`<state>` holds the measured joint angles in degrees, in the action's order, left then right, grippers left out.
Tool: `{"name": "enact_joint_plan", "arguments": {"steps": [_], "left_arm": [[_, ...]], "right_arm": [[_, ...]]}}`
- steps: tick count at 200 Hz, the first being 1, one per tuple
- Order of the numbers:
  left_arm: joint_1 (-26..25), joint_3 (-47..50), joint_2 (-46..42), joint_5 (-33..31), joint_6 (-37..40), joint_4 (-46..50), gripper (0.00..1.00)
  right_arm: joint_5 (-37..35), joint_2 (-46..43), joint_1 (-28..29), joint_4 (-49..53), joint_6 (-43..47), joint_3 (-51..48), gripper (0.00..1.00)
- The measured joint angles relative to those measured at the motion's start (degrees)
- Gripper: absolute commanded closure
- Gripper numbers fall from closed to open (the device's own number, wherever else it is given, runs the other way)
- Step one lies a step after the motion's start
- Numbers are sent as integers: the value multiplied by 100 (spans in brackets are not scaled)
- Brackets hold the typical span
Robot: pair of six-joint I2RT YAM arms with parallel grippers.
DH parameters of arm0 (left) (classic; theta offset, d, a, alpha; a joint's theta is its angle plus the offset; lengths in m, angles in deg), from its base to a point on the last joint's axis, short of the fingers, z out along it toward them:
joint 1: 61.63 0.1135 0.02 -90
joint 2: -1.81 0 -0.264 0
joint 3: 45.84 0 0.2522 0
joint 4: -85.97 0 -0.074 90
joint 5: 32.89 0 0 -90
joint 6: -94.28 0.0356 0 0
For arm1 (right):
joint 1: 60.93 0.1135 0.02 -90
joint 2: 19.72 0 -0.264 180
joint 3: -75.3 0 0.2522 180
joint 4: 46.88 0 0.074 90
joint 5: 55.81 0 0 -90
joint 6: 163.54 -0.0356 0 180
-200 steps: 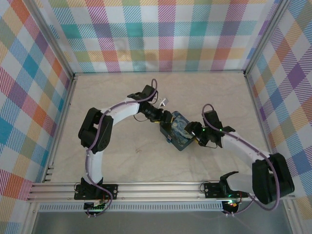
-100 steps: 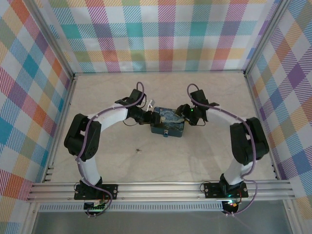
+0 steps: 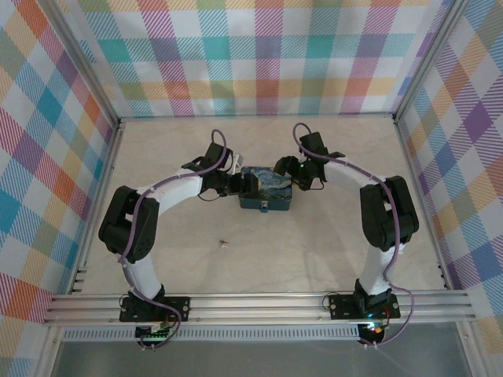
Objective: Unlock a padlock with a key
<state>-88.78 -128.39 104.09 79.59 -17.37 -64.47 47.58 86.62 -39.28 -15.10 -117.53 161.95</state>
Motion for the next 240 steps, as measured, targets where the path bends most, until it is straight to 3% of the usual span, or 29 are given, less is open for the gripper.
{"name": "enact_joint_plan", "arguments": {"steps": [79,146,185,240], "left_arm": [[74,382,-323,57,-326,-280,18],[74,658,-535,234,-505,-463,18],[74,1110,-1366,-245,-708,-190,18],[74,1746,-2931,-977,-728,1139,27]], "right_arm": [[-337,-188,20,514,275,96,19],[-726,-1565,142,693,435,-605,29],[-898,-2059,678,911,638,-953,37],[-984,-2417,1537,1001,699,-1311,38]]}}
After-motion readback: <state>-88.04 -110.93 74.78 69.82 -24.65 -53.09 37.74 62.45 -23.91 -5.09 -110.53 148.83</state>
